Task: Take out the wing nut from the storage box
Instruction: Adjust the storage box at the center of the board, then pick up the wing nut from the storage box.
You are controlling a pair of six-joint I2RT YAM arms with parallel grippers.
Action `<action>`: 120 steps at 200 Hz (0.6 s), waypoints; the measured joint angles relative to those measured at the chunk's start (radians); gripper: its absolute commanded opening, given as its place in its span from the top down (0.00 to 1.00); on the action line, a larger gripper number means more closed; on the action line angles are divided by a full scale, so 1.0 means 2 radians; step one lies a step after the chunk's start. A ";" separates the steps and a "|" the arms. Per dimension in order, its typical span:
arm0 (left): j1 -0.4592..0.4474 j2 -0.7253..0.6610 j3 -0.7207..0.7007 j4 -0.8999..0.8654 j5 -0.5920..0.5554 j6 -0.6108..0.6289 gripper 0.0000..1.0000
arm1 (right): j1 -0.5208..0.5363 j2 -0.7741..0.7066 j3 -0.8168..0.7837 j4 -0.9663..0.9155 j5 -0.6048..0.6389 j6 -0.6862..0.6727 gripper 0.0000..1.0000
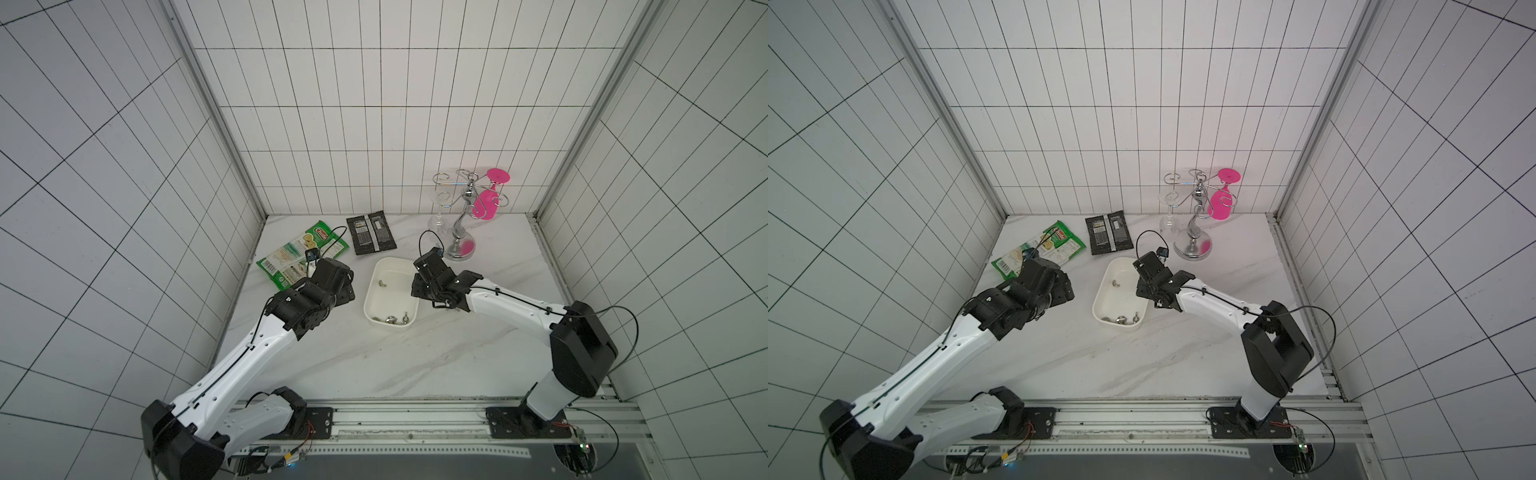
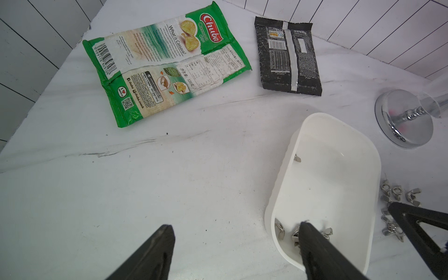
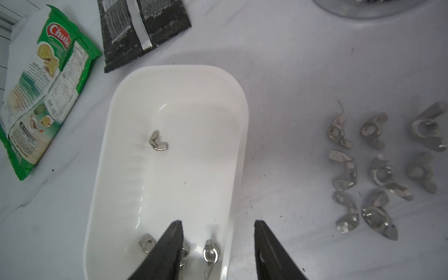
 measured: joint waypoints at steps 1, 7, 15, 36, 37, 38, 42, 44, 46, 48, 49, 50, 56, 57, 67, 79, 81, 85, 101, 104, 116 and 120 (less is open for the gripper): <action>0.000 0.000 0.000 0.000 0.000 0.000 0.16 | 0.000 -0.001 0.002 -0.001 0.001 -0.004 0.46; 0.000 0.000 -0.001 0.000 0.000 0.000 0.16 | 0.000 0.000 0.013 -0.006 0.002 -0.021 0.46; 0.000 0.000 -0.001 0.000 0.000 0.000 0.16 | 0.000 0.002 0.028 -0.014 0.001 -0.046 0.46; 0.000 0.000 -0.001 0.000 0.000 0.000 0.16 | 0.000 0.023 0.075 -0.027 -0.022 -0.115 0.47; 0.000 0.000 -0.001 0.000 0.000 0.000 0.16 | 0.000 0.024 0.077 -0.028 -0.023 -0.117 0.47; 0.000 0.000 -0.001 0.000 0.000 0.000 0.16 | 0.000 0.026 0.079 -0.028 -0.026 -0.119 0.47; 0.000 0.000 -0.001 0.000 0.000 0.000 0.16 | 0.000 0.033 0.089 -0.031 -0.032 -0.133 0.48; 0.000 0.000 -0.001 0.000 0.000 0.000 0.16 | 0.000 0.036 0.093 -0.032 -0.035 -0.139 0.48; 0.000 0.000 -0.001 0.000 0.000 0.000 0.16 | 0.000 0.040 0.098 -0.034 -0.039 -0.144 0.48; 0.000 0.000 -0.001 0.000 0.000 0.000 0.16 | 0.000 0.044 0.102 -0.035 -0.042 -0.151 0.48; 0.000 0.000 -0.001 0.000 0.000 0.000 0.16 | 0.000 0.045 0.104 -0.035 -0.043 -0.153 0.48; 0.000 0.000 -0.001 0.000 0.000 0.000 0.16 | 0.000 0.047 0.105 -0.036 -0.044 -0.156 0.48; 0.000 0.000 -0.001 0.000 0.000 0.001 0.16 | 0.000 0.059 0.116 -0.039 -0.053 -0.173 0.49; 0.000 0.000 -0.001 0.000 0.000 0.001 0.16 | 0.000 0.063 0.119 -0.040 -0.055 -0.177 0.49; 0.000 0.000 -0.001 0.000 -0.001 0.002 0.16 | 0.000 0.083 0.132 -0.047 -0.070 -0.204 0.50; 0.000 -0.001 -0.002 0.001 -0.003 0.004 0.16 | 0.000 0.108 0.143 -0.055 -0.084 -0.233 0.51; 0.000 -0.001 -0.002 0.001 -0.003 0.004 0.16 | 0.000 0.112 0.145 -0.057 -0.086 -0.239 0.51; 0.000 -0.002 -0.003 0.001 -0.003 0.004 0.16 | 0.000 0.120 0.147 -0.060 -0.090 -0.248 0.51; 0.000 -0.005 -0.007 0.002 -0.004 0.004 0.16 | 0.000 0.147 0.154 -0.071 -0.105 -0.282 0.52; 0.000 -0.005 -0.007 0.002 -0.004 0.004 0.16 | 0.000 0.153 0.156 -0.072 -0.109 -0.289 0.52; 0.000 -0.006 -0.009 0.002 -0.005 0.006 0.16 | 0.000 0.167 0.162 -0.080 -0.118 -0.312 0.52; 0.000 -0.006 -0.010 0.002 -0.005 0.006 0.16 | 0.000 0.171 0.164 -0.081 -0.120 -0.317 0.52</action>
